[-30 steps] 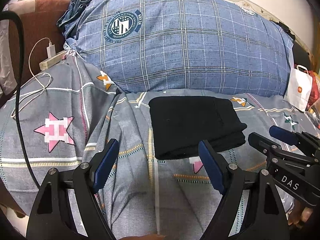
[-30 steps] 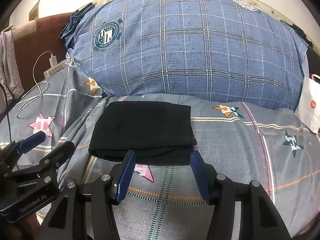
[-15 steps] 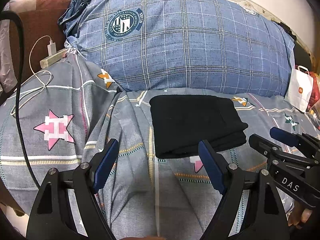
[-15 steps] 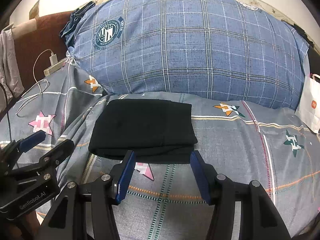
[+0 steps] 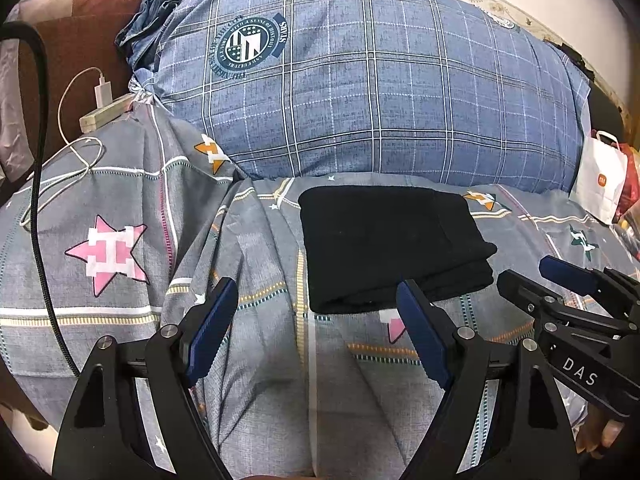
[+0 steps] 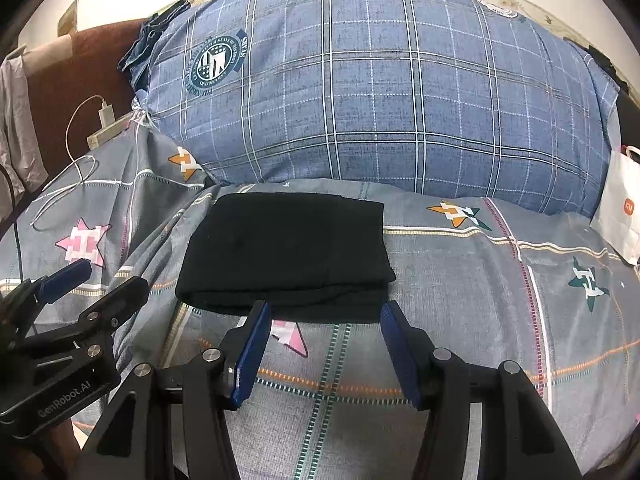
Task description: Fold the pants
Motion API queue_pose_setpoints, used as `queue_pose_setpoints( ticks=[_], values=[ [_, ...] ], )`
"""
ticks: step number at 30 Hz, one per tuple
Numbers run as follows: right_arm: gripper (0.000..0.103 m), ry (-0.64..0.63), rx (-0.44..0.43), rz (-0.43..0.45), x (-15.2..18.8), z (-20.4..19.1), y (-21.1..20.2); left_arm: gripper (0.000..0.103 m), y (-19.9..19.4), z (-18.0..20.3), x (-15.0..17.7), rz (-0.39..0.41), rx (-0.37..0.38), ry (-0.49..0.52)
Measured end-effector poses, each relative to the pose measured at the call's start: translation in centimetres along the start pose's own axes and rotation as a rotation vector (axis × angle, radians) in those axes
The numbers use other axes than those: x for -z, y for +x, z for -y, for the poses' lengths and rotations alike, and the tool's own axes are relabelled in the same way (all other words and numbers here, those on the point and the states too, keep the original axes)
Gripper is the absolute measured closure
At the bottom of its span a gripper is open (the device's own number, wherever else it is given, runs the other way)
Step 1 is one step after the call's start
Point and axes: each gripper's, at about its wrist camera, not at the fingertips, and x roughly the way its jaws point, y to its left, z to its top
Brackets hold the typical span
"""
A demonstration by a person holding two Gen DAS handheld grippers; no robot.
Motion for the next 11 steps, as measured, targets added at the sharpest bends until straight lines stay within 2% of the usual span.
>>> queue_pose_setpoints(
  ticks=[6, 11],
  values=[
    [0.048, 0.005, 0.003, 0.001, 0.01, 0.06, -0.04, 0.021, -0.29, 0.31, 0.15, 0.026, -0.016, 0.021],
    [0.048, 0.008, 0.002, -0.002, 0.05, 0.29, -0.04, 0.021, -0.33, 0.32, 0.17, 0.003, 0.010, 0.003]
  ],
)
